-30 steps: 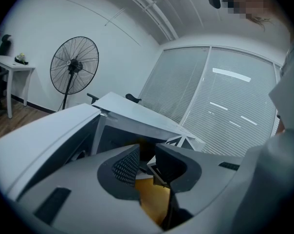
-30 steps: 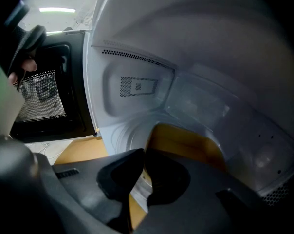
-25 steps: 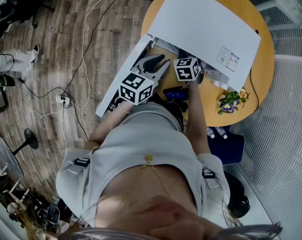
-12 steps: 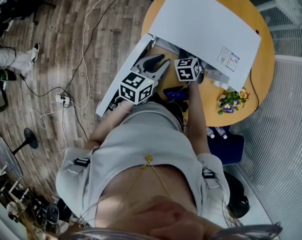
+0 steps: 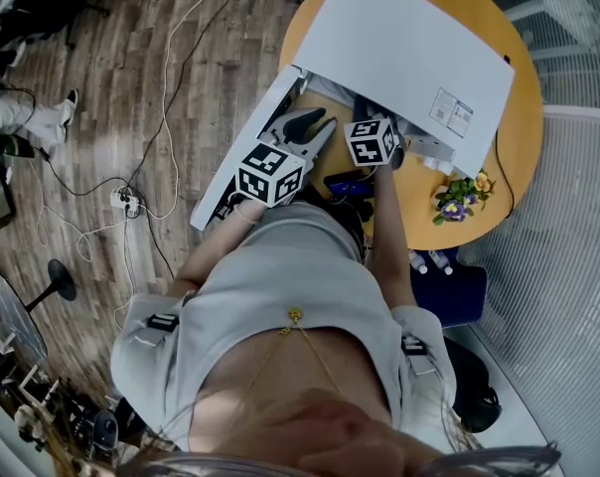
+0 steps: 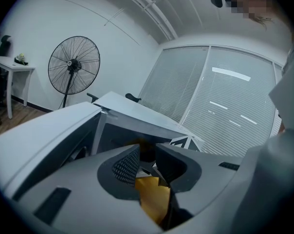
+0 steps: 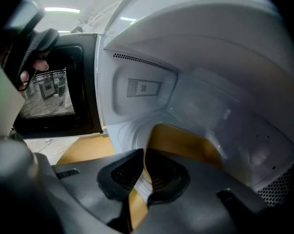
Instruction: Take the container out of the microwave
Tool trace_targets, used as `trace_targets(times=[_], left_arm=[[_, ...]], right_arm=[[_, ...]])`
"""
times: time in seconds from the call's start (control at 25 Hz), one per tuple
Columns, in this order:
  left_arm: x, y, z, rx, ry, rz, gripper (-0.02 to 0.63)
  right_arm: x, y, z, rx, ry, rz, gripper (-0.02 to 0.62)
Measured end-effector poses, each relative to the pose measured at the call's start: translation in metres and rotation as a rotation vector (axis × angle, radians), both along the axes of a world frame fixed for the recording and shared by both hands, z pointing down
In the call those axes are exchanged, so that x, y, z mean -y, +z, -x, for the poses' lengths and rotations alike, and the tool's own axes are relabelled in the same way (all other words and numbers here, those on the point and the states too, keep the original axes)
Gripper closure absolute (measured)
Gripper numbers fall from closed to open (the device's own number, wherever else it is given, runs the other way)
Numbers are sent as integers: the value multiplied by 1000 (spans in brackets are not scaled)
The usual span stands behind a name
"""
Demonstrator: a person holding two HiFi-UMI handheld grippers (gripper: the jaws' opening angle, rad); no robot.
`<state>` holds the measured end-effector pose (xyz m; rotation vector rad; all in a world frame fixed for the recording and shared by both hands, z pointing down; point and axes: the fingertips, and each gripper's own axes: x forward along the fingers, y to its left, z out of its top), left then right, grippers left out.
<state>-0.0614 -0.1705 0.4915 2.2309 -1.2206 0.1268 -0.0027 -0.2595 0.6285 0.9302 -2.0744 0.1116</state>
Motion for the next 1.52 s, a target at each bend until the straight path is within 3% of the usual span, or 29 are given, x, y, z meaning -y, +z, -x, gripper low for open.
trace_targets(times=[1.52], left_arm=[[-17, 9, -3, -10, 24, 31, 505]], right_arm=[[-48, -12, 0, 43, 3, 26, 558]])
